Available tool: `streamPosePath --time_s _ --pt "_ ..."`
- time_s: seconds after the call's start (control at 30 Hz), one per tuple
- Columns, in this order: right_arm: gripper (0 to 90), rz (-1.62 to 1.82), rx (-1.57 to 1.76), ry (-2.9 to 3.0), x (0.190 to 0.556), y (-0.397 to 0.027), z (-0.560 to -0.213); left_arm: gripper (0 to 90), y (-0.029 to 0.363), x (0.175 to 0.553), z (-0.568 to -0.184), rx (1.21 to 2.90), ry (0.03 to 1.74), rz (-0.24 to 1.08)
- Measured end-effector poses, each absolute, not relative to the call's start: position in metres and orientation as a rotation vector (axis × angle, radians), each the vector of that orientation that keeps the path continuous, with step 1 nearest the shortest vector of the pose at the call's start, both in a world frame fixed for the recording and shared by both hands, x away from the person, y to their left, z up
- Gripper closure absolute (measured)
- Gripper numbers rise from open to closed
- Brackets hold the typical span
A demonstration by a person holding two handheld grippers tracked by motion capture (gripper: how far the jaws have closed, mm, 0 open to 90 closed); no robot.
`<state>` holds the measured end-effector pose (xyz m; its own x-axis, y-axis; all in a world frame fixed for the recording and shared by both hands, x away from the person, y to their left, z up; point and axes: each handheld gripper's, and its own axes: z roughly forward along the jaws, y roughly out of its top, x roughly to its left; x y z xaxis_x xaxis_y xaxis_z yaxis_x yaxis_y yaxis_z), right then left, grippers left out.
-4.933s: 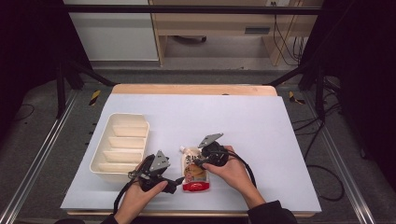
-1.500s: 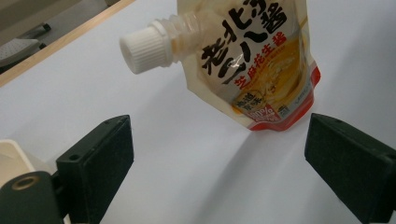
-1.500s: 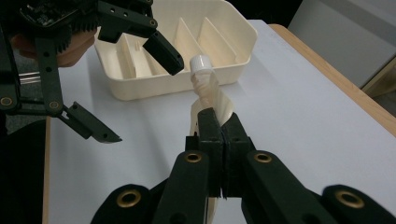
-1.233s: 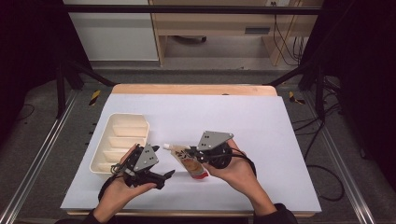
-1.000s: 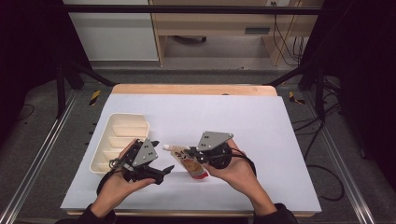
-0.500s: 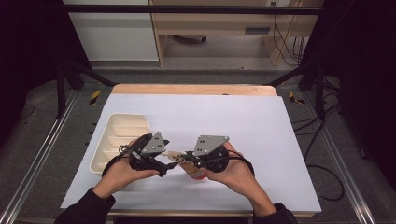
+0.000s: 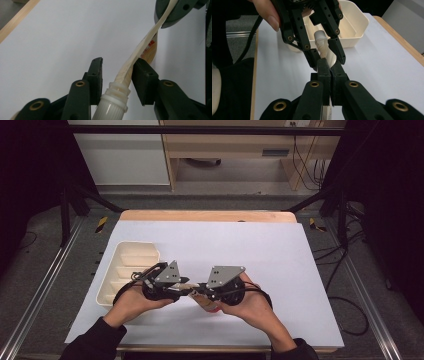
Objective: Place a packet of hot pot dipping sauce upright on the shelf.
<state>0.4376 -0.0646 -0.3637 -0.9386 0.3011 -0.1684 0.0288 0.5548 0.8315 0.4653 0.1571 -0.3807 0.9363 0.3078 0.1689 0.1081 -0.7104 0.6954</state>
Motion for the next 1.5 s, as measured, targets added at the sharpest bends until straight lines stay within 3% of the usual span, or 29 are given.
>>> streamPosePath --time_s 0.23,0.37,0.43,0.47,0.57,1.0,1.07,1.5 --pt "85.9 1.329 0.289 2.492 0.438 -0.066 -0.364 72.5 0.159 0.464 -0.381 2.351 0.276 0.336" --pt "58.1 1.306 0.345 2.454 0.438 -0.068 -0.367 73.6 0.159 0.462 -0.382 2.351 0.26 0.372" --pt "53.0 1.292 0.361 2.443 0.438 -0.068 -0.369 74.7 0.16 0.462 -0.383 2.34 0.26 0.37" --pt "39.6 1.264 0.388 2.412 0.435 -0.072 -0.374 75.4 0.159 0.462 -0.384 2.348 0.248 0.371" --pt "25.9 1.226 0.434 2.397 0.433 -0.075 -0.381 75.4 0.16 0.461 -0.384 2.35 0.246 0.368" --pt "15.6 1.114 0.622 2.338 0.425 -0.103 -0.415 75.7 0.162 0.458 -0.387 2.336 0.255 0.362" --pt "9.8 1.061 0.695 2.324 0.428 -0.115 -0.42 75.7 0.162 0.457 -0.386 2.334 0.256 0.36" --pt "7.4 0.986 0.921 2.257 0.444 -0.145 -0.433 75.6 0.163 0.457 -0.387 2.333 0.257 0.348"
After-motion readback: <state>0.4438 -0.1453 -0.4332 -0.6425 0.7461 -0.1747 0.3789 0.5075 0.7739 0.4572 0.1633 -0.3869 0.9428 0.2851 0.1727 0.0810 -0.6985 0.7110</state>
